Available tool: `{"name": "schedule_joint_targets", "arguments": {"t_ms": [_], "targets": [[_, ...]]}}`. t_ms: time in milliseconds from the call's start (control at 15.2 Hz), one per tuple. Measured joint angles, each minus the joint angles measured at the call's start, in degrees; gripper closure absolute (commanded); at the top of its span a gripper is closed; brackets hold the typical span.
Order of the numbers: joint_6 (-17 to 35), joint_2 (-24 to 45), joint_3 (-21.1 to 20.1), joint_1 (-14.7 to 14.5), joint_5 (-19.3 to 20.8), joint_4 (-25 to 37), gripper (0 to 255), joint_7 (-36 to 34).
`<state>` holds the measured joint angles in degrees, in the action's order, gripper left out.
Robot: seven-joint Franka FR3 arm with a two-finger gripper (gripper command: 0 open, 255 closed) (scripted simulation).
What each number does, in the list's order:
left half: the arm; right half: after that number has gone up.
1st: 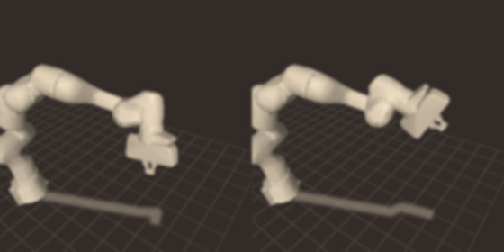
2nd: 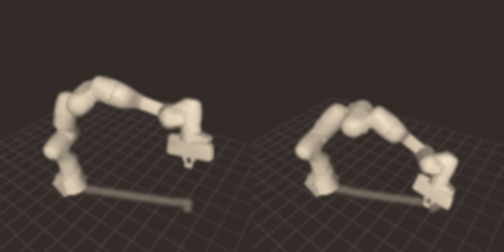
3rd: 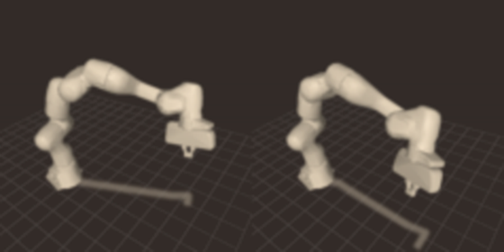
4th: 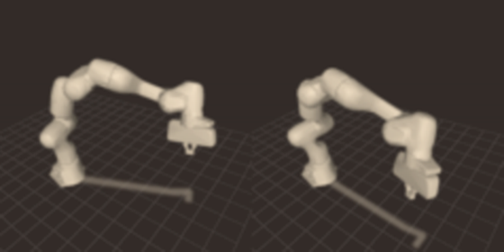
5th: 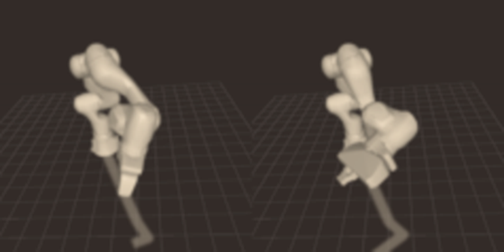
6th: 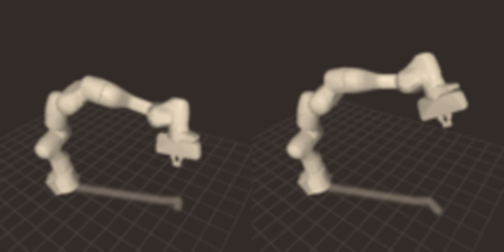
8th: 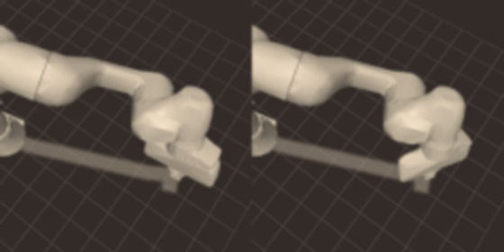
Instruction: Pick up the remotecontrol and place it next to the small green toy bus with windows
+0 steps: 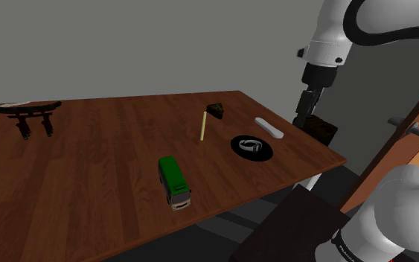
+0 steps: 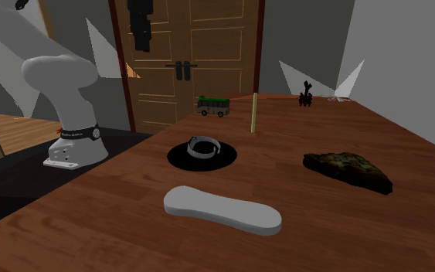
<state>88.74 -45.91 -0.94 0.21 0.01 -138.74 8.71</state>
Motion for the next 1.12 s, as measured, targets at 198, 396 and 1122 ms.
{"name": "schedule_joint_targets", "arguments": {"t_ms": [198,396,1122], "targets": [[1.9,1.4,1.1,0.7,0.8,-0.5,0,0.8],[6.1,5.6,2.8,1.8,1.9,-0.2,0,1.6],[20.8,24.0,11.3,6.2,4.8,4.9,0,7.4]]}}
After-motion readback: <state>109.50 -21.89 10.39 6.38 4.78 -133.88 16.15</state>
